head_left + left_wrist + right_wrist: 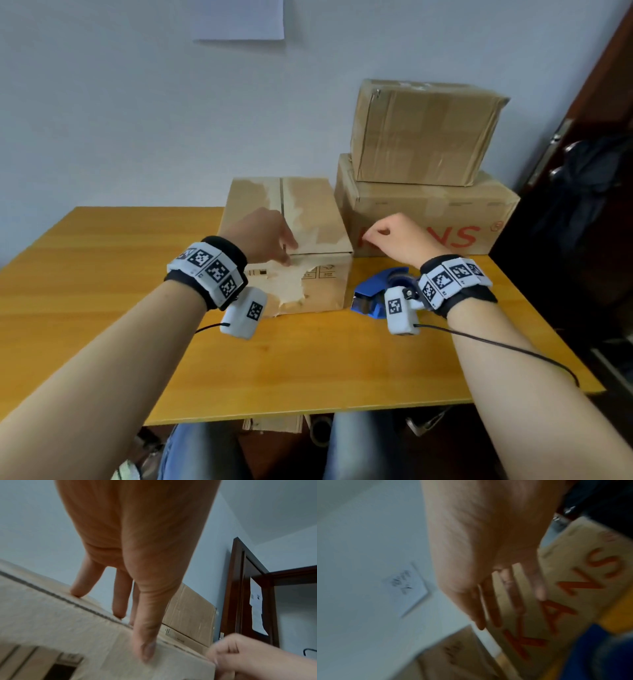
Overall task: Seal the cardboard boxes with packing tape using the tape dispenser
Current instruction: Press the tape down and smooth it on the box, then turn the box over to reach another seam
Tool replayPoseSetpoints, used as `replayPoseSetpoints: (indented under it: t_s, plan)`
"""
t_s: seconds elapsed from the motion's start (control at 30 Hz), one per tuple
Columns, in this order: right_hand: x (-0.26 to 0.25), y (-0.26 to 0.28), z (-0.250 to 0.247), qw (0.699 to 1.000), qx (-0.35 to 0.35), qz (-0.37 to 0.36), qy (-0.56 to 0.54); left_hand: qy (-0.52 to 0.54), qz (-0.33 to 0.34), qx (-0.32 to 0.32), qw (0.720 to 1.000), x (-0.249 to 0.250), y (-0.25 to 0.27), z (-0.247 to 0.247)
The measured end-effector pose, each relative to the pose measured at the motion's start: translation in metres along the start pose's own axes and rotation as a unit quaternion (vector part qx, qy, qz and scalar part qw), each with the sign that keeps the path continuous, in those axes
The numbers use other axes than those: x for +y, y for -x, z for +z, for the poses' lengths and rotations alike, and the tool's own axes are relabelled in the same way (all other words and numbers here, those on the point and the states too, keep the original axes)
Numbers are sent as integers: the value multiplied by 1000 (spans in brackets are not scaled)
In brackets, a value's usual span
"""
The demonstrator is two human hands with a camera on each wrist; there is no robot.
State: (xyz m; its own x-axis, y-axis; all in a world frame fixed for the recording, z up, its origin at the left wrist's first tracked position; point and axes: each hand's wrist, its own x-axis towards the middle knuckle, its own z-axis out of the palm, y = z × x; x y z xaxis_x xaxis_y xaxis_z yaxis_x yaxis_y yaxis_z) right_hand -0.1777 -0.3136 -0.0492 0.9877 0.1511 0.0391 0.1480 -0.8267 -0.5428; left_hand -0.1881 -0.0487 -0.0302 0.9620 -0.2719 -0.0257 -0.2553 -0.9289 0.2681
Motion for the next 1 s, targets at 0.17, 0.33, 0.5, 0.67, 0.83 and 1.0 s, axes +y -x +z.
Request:
replayPoseSetpoints:
  t_s: [0.17, 0.33, 0.5, 0.67, 0.83, 1.0]
  plan:
    - [56, -3, 29, 986, -85, 121, 82, 1, 18, 24, 1000, 8, 1, 2]
    - [75, -7, 46, 977, -119, 132, 119, 0, -9, 40, 999, 14, -3, -1]
    - [92, -2, 50, 973, -41, 176, 142, -34, -14, 51, 998, 22, 3, -1]
    - [102, 5, 46, 970, 58, 214, 94, -68, -13, 67, 995, 28, 11, 4]
    - [93, 2, 19, 948, 196, 247, -38, -13, -9, 50, 999, 25, 14, 2]
    - [60, -7, -6, 934, 286, 177, -125, 160, -25, 51, 985, 28, 15, -8]
